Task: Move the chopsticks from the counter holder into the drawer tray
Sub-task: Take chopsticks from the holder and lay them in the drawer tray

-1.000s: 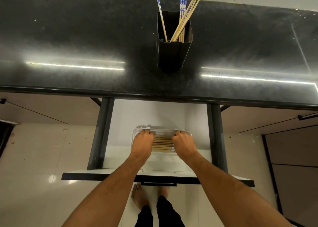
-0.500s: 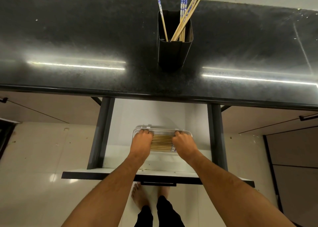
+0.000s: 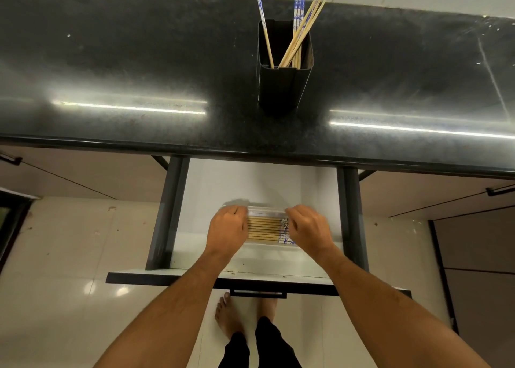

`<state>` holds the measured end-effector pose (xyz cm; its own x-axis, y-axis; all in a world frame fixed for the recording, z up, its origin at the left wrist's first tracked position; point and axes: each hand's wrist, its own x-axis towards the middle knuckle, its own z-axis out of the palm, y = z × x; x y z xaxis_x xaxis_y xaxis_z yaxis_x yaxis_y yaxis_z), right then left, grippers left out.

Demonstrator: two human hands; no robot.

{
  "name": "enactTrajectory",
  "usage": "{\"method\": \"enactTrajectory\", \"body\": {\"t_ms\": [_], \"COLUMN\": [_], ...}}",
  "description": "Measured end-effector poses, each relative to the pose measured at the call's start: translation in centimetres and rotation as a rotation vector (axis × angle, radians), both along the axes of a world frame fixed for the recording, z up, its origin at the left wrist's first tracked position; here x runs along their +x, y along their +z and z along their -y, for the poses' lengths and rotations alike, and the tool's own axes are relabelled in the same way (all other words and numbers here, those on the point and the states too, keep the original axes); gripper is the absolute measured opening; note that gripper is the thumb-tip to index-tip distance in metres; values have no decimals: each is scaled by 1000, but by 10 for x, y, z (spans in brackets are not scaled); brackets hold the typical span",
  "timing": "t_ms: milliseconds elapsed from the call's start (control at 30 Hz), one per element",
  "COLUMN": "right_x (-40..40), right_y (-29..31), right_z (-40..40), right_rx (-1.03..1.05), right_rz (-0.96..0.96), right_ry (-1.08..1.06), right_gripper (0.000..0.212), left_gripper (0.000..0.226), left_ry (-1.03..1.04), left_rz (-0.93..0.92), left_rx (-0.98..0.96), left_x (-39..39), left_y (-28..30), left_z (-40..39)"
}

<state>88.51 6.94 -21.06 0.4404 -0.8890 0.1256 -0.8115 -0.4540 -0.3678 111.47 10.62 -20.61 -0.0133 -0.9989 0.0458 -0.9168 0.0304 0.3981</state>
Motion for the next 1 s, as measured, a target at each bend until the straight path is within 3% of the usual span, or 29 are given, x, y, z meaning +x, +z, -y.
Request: {"method": "enactTrajectory", "body": {"t_ms": [133,233,333,433,533,1000], "right_x": [-12,-12,-13,-8,1,13], "right_y": [10,13,10,9,7,10], "right_z": [6,12,12,2,-3,-3], "right_rx": [18,314,587,686,691,672], "right_rz": [282,503,551,582,590,553], "right_ry": [-425,-856,-1126,-1152,-1123,-1106], "right_gripper": [14,38,49,50,54,50], "left_gripper": [14,21,26,34,37,32], "left_ry": [153,463,781,957,999,970], "left_rz": [-181,-383,-588,-762,-829,-797], "left_rx": [-198,-114,91,273,374,436], "left_x": [6,8,11,13,14,15], "left_y": [5,7,2,-6,-10,-15], "left_z": [-4,0,5,6,7,11]}}
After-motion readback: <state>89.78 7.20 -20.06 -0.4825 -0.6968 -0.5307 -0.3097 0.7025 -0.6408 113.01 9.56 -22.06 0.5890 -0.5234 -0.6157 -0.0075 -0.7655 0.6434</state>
